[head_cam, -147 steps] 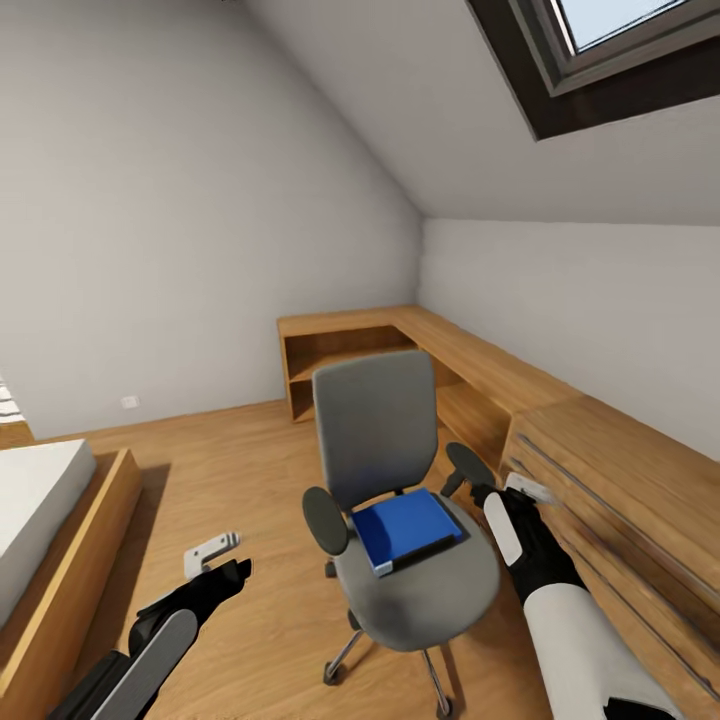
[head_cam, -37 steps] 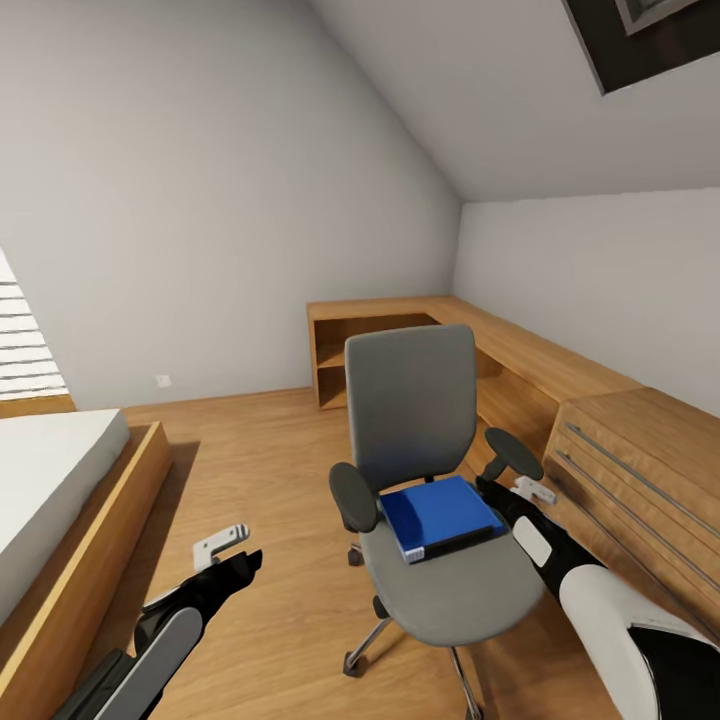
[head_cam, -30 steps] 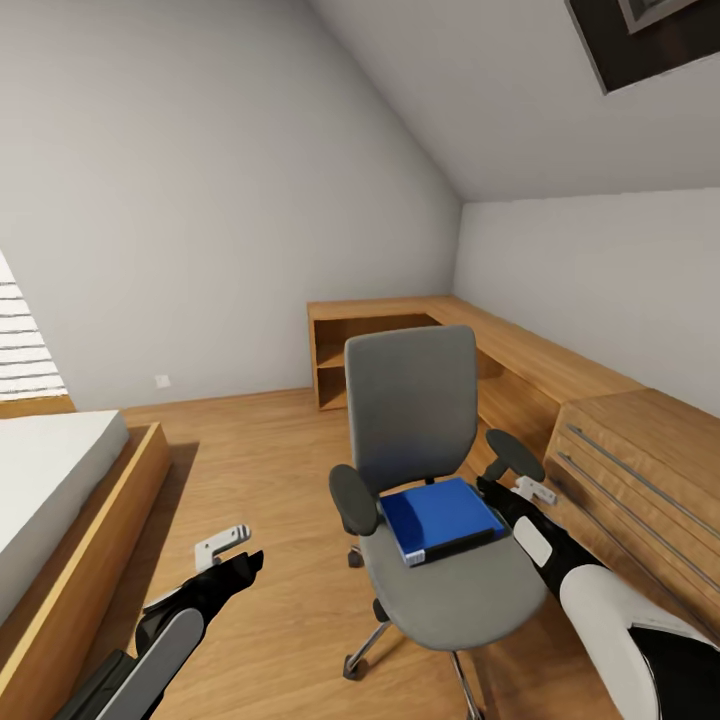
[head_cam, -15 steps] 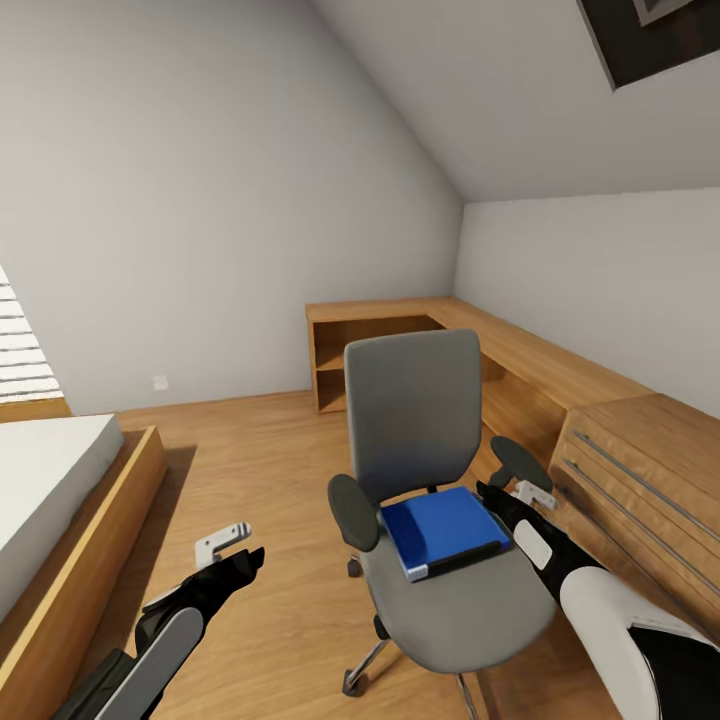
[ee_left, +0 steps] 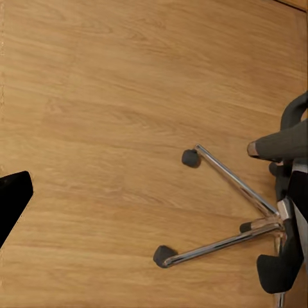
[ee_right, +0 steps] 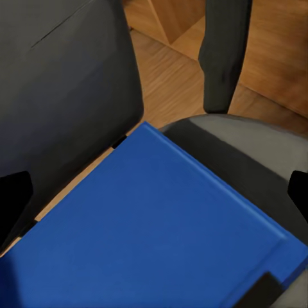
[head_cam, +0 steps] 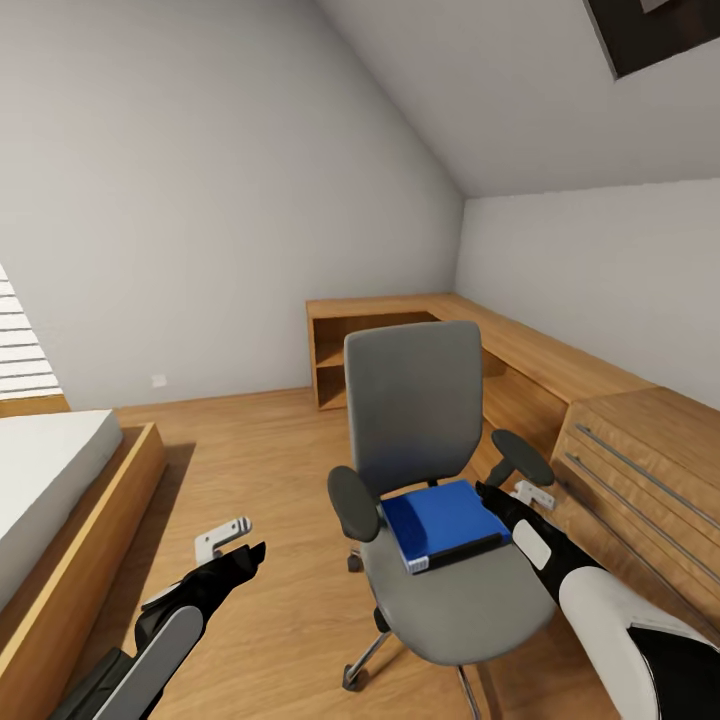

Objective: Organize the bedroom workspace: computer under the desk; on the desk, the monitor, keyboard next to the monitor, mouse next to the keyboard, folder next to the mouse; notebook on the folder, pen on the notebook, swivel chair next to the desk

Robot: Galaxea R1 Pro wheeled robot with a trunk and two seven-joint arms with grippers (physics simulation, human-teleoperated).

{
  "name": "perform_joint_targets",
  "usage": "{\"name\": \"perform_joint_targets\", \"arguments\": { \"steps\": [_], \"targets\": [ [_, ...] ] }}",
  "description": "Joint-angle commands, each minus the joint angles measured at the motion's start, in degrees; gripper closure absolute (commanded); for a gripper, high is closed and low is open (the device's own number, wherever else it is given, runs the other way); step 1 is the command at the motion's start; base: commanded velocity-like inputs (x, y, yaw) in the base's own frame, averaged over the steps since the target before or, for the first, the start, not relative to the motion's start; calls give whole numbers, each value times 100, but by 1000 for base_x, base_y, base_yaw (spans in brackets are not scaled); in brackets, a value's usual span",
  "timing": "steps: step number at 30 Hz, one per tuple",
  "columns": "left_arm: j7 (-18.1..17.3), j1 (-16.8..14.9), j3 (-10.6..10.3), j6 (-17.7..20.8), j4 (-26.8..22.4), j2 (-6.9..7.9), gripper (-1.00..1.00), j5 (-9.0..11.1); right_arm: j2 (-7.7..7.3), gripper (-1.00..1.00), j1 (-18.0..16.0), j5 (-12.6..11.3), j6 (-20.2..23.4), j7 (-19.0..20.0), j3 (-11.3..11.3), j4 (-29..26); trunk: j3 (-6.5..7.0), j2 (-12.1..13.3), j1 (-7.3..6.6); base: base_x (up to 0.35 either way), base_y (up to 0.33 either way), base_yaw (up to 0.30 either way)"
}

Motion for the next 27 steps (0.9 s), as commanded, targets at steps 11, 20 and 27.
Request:
{"name": "perform_joint_targets", "arguments": {
  "steps": [11, 20, 27],
  "targets": [
    [179, -6, -11, 0, -9, -4, -100, 33, 17, -100, -4, -52, -13, 26, -9, 5, -60, -123, 65, 0, 0, 0],
    [184, -6, -11, -1, -2, -4, -100, 40, 18, -100, -4, -60, -17, 30, -15, 5, -167, -364, 197, 0, 0, 0],
    [185, -6, -11, -1, 0, -4, -100, 48, 17, -100, -4, -64, -39, 42, -18, 5, -221, -484, 263, 0, 0, 0]
  ]
}}
